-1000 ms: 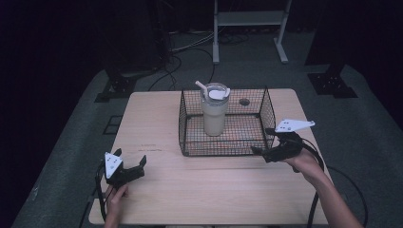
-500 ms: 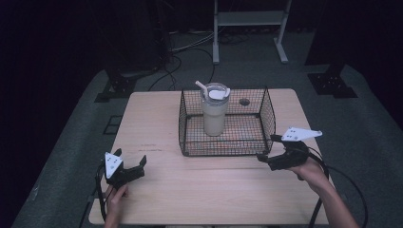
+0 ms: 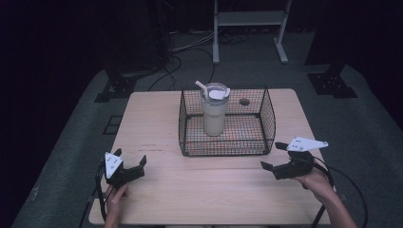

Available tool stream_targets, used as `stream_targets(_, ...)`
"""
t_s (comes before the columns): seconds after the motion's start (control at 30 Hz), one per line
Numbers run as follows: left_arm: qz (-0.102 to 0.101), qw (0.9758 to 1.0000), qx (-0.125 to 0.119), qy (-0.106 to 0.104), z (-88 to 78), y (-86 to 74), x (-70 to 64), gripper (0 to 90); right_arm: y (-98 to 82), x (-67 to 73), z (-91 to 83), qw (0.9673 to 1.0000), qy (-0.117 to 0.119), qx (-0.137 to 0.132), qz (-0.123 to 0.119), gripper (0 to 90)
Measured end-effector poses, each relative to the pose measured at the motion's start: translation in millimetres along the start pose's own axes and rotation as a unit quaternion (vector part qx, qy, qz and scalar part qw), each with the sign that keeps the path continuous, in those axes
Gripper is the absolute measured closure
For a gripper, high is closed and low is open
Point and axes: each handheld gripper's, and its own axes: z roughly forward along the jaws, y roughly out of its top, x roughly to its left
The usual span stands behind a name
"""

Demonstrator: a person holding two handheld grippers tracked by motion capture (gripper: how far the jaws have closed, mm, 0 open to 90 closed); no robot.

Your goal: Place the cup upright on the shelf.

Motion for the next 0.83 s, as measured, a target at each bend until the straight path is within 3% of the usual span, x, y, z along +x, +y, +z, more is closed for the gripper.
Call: stream_targets(0.83,0.0,1.0,0.0,0.001,0.1,0.0,-0.1,0.0,-43.3,-2.9,-11.8,0.9992,-0.027,0.003,0.029,6.2)
